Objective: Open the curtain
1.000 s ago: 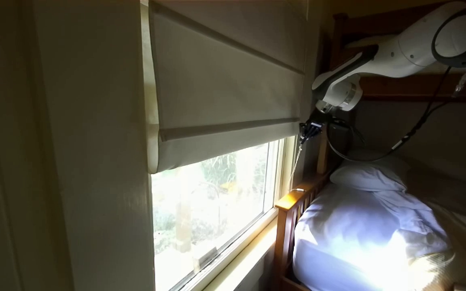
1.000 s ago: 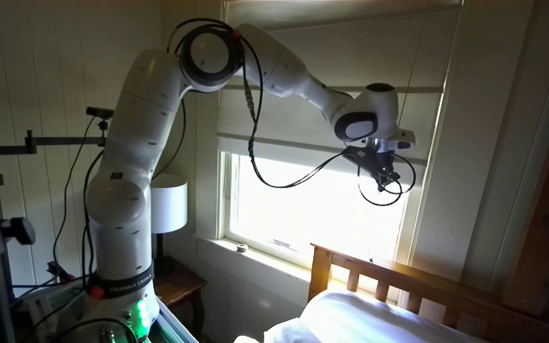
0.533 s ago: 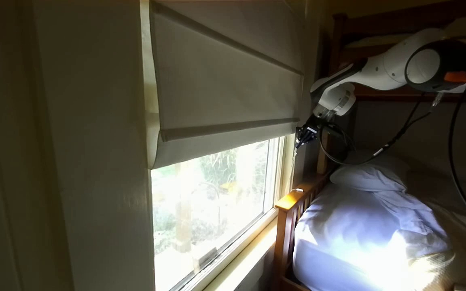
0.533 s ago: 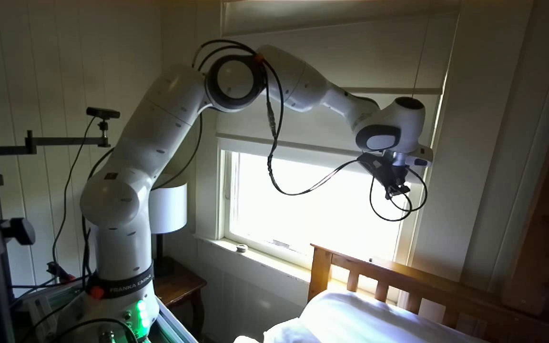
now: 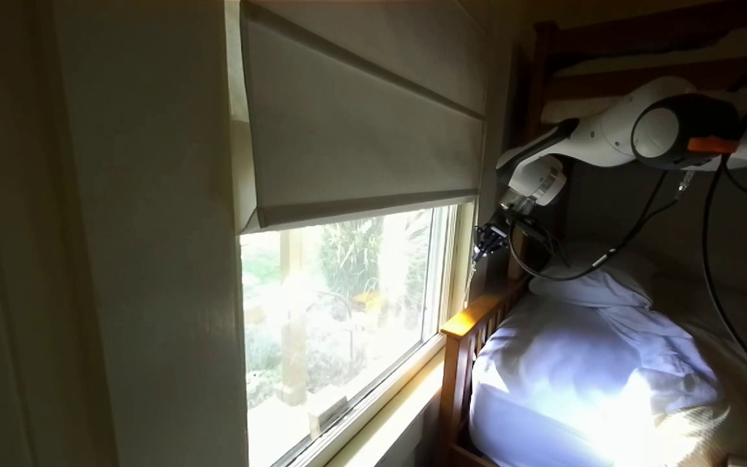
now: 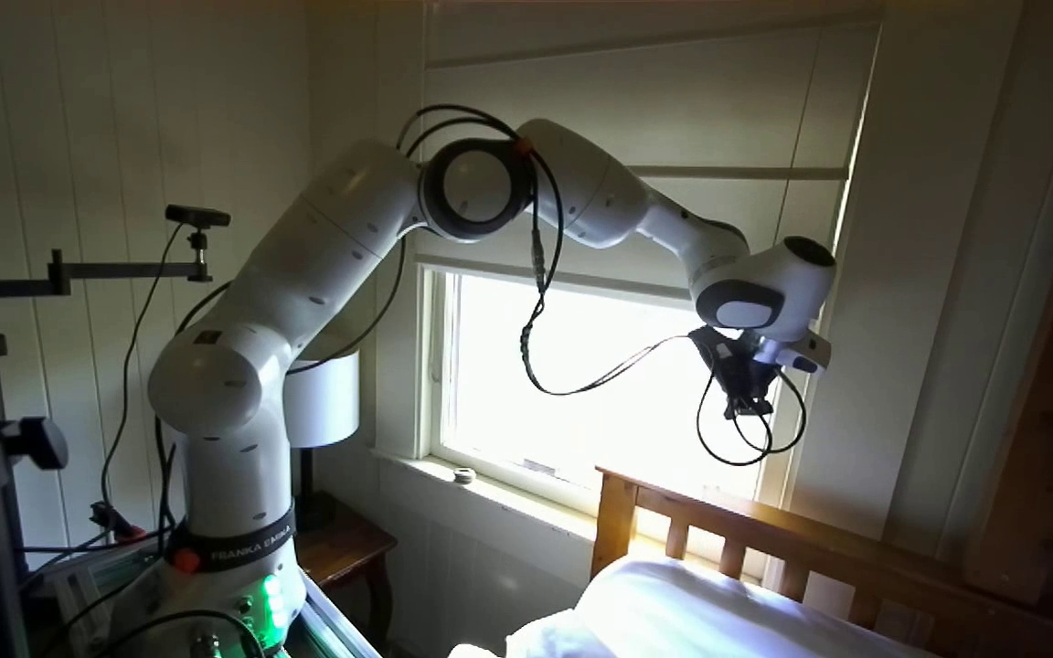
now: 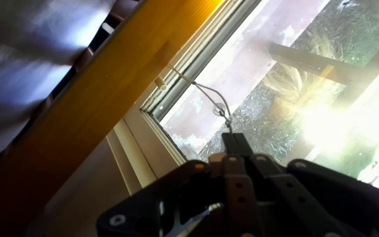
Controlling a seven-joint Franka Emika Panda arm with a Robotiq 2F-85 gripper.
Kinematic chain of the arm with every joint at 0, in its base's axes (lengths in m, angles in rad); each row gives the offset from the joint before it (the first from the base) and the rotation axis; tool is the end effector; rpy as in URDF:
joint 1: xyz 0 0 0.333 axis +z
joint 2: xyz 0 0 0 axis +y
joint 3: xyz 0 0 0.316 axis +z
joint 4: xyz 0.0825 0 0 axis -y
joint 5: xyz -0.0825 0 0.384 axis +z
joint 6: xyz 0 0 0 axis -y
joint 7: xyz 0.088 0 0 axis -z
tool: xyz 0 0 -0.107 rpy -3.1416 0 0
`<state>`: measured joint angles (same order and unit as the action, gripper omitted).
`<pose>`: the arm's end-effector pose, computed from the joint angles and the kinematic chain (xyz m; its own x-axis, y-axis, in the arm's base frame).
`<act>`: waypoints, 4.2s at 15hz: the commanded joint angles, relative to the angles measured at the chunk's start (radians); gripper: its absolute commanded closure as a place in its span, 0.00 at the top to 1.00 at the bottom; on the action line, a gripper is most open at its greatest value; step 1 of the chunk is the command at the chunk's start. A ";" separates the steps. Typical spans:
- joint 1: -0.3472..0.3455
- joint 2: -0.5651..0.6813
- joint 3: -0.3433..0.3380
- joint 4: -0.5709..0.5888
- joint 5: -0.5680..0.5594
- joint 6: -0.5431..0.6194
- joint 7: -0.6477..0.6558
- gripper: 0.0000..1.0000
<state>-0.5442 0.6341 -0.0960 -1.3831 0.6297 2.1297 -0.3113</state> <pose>0.6165 -0.4079 0.3586 0.7752 -0.6035 0.1869 -0.4788 -0.7542 -0.4493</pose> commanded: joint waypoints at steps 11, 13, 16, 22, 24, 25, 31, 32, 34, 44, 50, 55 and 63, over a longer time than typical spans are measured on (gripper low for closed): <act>-0.037 0.090 0.001 0.009 0.068 -0.130 0.103 0.01; -0.038 0.091 0.002 0.009 0.069 -0.134 0.106 0.01; -0.023 0.127 -0.019 0.035 0.098 -0.072 0.234 0.00; -0.001 0.225 -0.038 0.092 0.102 0.046 0.499 0.00; 0.001 0.254 -0.040 0.128 0.093 0.020 0.572 0.00; 0.003 0.269 -0.042 0.143 0.087 0.007 0.607 0.00; -0.009 0.330 -0.039 0.199 0.085 -0.078 0.716 0.00; -0.012 0.339 -0.038 0.206 0.086 -0.095 0.729 0.00; -0.017 0.354 -0.039 0.219 0.088 -0.127 0.754 0.00; -0.041 0.429 -0.043 0.291 0.101 -0.229 0.870 0.34; -0.070 0.385 -0.032 0.233 0.150 -0.207 0.836 0.73; -0.088 0.232 -0.010 0.051 0.218 -0.037 0.621 1.00; -0.097 -0.135 -0.030 -0.281 0.229 0.086 0.283 1.00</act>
<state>-0.6489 0.6864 -0.1178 -1.4667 0.8784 2.2201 0.0653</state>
